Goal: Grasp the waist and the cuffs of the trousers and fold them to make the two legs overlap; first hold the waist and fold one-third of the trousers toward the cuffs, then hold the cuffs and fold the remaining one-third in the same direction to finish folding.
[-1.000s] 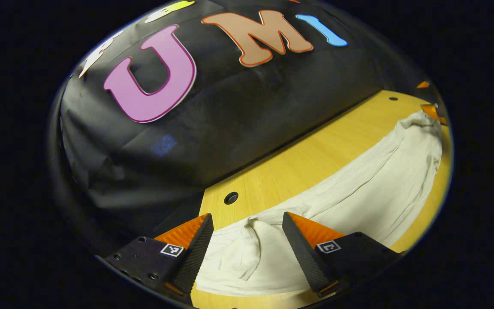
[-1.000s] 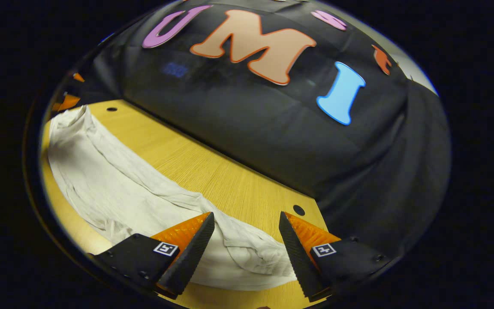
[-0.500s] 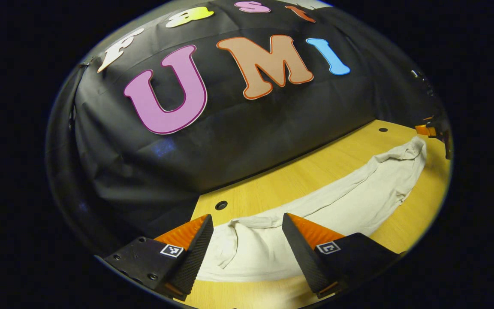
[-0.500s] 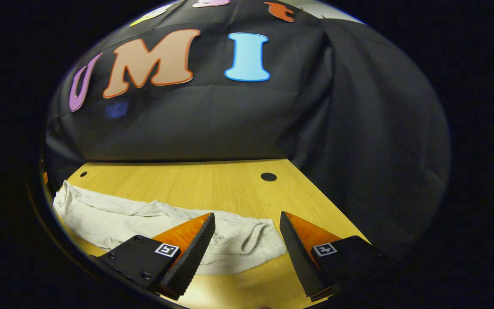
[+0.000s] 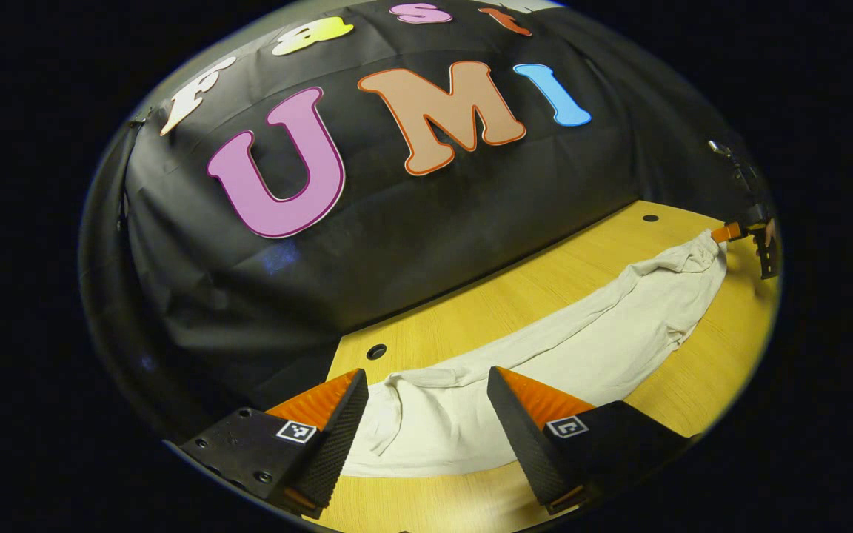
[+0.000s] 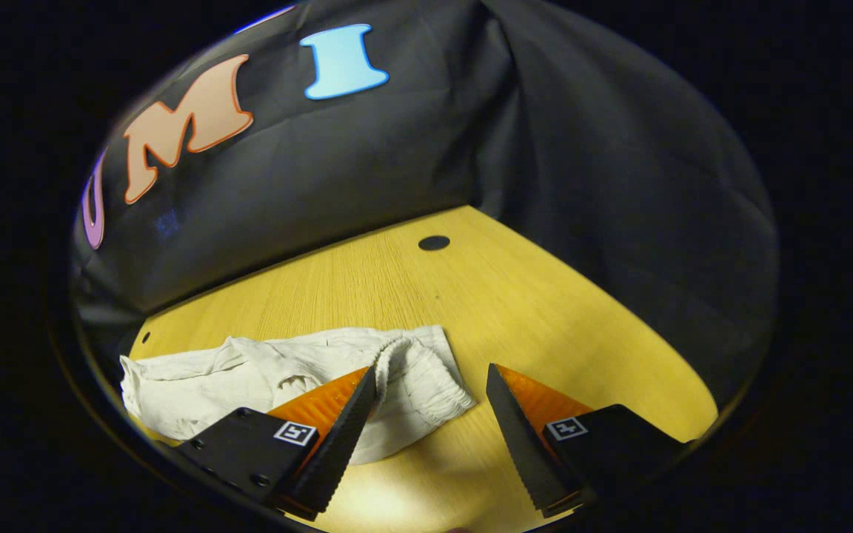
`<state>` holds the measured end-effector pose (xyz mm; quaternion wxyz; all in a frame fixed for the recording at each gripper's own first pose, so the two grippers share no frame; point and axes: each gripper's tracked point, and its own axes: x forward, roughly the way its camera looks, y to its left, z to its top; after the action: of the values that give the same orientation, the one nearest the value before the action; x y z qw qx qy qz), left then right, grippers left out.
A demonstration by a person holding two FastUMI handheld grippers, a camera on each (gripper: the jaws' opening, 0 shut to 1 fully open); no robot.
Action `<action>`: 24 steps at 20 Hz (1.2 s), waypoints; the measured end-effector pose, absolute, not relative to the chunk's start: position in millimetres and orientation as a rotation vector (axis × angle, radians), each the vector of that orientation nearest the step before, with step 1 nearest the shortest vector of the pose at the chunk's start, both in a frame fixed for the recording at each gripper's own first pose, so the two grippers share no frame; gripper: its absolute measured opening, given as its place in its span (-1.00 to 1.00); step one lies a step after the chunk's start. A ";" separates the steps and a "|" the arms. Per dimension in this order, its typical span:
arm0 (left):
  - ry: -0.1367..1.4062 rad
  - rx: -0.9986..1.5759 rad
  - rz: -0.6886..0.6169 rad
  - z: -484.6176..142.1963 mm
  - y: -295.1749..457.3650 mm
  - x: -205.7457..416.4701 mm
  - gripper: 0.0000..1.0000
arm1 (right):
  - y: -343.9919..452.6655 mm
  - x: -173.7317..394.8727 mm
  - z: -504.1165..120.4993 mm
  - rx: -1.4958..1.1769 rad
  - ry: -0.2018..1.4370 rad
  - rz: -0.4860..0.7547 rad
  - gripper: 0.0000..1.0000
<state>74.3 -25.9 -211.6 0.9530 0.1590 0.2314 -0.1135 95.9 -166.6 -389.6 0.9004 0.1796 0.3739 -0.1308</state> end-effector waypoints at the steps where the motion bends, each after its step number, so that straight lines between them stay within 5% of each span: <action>1: 0.473 0.325 -0.232 -212.0 -26.7 73.1 0.92 | -168.0 95.2 -397.1 0.406 0.794 -0.282 0.84; 5: 0.485 0.346 -0.228 -213.6 -25.7 68.5 0.92 | -166.3 91.2 -411.3 0.497 0.837 -0.301 0.93; 7: 0.489 0.341 -0.228 -215.2 -26.5 67.6 0.92 | -164.1 90.7 -414.1 0.498 0.840 -0.300 0.72; 8: 0.491 0.337 -0.226 -216.0 -26.0 66.6 0.92 | -162.0 89.6 -416.9 0.505 0.858 -0.301 0.86; 9: 0.495 0.335 -0.224 -216.1 -25.6 66.3 0.92 | -161.4 91.6 -417.2 0.513 0.852 -0.300 0.52; 11: 0.499 0.325 -0.223 -216.5 -26.6 64.2 0.92 | -155.2 90.6 -417.2 0.545 0.874 -0.271 0.20; 13: 0.502 0.320 -0.224 -217.5 -28.7 62.4 0.92 | -161.1 97.3 -418.8 0.485 0.854 -0.258 -0.64; 24: 0.495 0.306 -0.228 -213.6 -30.9 54.6 0.92 | -161.9 97.1 -391.0 0.423 0.828 -0.332 -0.70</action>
<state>54.6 -30.9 -213.6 0.9515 0.1504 0.2437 -0.1122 97.1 -161.9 -391.0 0.8806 0.2032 0.3973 -0.1594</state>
